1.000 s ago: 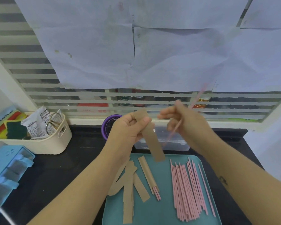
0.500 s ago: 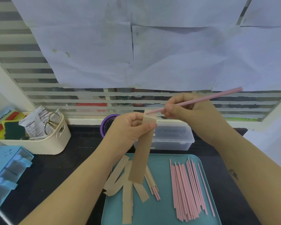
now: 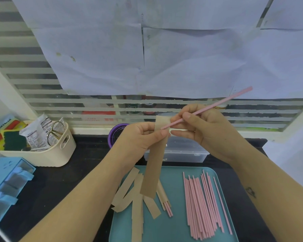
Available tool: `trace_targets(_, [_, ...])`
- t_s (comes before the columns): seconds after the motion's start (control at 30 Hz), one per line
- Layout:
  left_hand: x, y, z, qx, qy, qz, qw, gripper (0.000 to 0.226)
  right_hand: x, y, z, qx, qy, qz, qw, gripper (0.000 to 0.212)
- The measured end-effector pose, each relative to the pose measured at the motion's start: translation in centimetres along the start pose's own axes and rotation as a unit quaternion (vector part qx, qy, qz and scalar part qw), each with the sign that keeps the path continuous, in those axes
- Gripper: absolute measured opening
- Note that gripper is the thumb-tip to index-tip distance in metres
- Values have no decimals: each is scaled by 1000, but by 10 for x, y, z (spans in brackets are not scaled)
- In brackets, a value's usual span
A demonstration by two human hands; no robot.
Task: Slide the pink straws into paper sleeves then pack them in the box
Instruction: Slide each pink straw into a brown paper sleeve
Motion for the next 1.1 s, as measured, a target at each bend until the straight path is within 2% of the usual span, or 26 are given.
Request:
trace_targets(0.23, [-3,0,2,-8,11,-6,1000,18,3,-1,1,-20,-21,-3,1000,17])
trace_targets(0.43, [-8,-4,-1,9,-19,25,999,38,5,0,0,-26,-26,2,999,17])
trace_targets(0.73, [-9,-8,-3,62,-23,28,997,32,5,5,-2,-41,-25,-4,999,15])
trace_targets(0.83, [-8,-10,-4,75,-21,25,997,34,5,10,-3,-51,-20,-37,998,16])
trace_targets(1.1, [-7,-14,-7,83,-14,53,995,26,8,21,-5,-52,2,-75,996,16])
Point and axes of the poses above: each hand's wrist, its own z-axis towards the middle knuckle, its own x-axis out of the palm, y = z × x, the point moved 3 cm from there along z, towards the middle knuckle, and after that the axes turned 8 degrees about z, right-handed, at the moved point
